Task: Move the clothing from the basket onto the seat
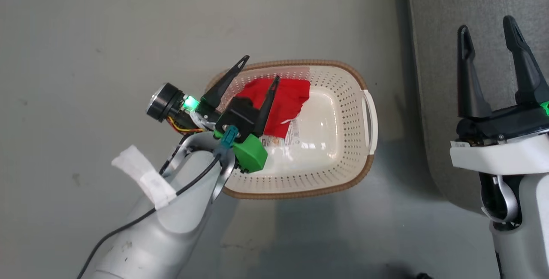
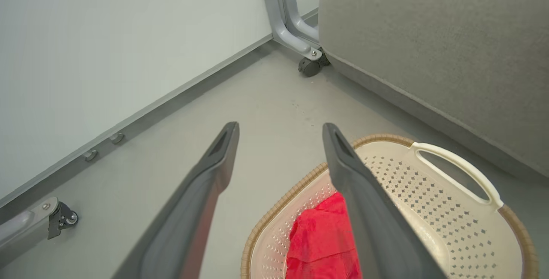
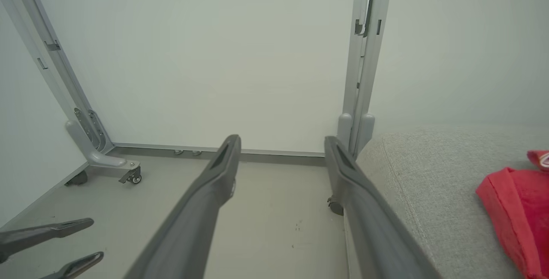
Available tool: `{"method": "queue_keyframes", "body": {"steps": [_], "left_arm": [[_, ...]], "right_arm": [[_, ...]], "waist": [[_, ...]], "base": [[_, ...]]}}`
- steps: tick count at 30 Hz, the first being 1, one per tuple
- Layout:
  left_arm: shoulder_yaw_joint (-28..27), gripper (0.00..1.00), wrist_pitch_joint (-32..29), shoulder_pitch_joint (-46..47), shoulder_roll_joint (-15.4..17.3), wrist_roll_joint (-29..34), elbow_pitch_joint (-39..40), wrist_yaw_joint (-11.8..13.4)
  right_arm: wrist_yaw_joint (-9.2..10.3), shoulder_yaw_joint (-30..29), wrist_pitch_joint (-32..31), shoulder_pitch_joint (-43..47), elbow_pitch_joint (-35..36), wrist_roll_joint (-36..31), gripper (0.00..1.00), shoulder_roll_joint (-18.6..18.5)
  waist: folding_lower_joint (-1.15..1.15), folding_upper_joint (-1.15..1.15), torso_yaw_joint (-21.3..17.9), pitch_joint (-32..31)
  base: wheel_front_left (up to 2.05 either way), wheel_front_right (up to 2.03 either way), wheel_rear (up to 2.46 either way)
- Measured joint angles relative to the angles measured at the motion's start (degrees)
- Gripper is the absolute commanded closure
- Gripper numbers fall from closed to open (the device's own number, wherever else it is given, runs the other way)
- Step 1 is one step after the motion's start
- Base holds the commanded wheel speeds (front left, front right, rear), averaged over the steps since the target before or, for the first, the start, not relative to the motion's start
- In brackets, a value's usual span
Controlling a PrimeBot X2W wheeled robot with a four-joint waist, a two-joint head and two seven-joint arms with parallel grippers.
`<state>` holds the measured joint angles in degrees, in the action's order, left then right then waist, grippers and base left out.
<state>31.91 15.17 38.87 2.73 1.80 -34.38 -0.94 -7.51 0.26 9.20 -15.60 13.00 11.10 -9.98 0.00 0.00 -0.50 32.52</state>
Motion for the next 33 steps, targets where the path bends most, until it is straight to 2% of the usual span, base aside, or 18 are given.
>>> {"method": "queue_keyframes", "body": {"steps": [11, 20, 28, 33], "left_arm": [[9.38, 0.0, -1.98, 13.98, -0.04, -0.76, -18.7, -0.29], [12.79, 0.0, -4.91, 22.03, 0.01, 0.54, -31.14, 0.43], [13.99, 0.0, -9.58, 26.47, 2.57, 1.83, -37.46, 1.93], [14.41, 0.0, -12.87, 27.75, 4.1, 1.78, -38.41, 1.68]], "right_arm": [[0.0, 4.63, 3.86, -7.15, -1.68, 1.59, 0.0, 0.13], [0.0, 8.23, 5.53, -10.69, -4.68, 3.25, 0.0, 1.0], [0.0, 10.09, 5.78, -12.24, -5.98, 5.05, 0.0, 2.82], [0.0, 11.03, 5.78, -12.8, -5.84, 5.8, 0.0, 3.56]], "waist": [[0.01, 0.0, -4.0, 13.63], [0.01, 0.0, -9.16, 21.31], [0.01, 0.0, -14.41, 25.75], [0.01, 0.0, -16.9, 27.67]], "base": [[0.0, 0.0, 0.0], [0.0, 0.0, 0.0], [0.0, 0.0, 0.0], [0.0, 0.0, 0.0]]}}
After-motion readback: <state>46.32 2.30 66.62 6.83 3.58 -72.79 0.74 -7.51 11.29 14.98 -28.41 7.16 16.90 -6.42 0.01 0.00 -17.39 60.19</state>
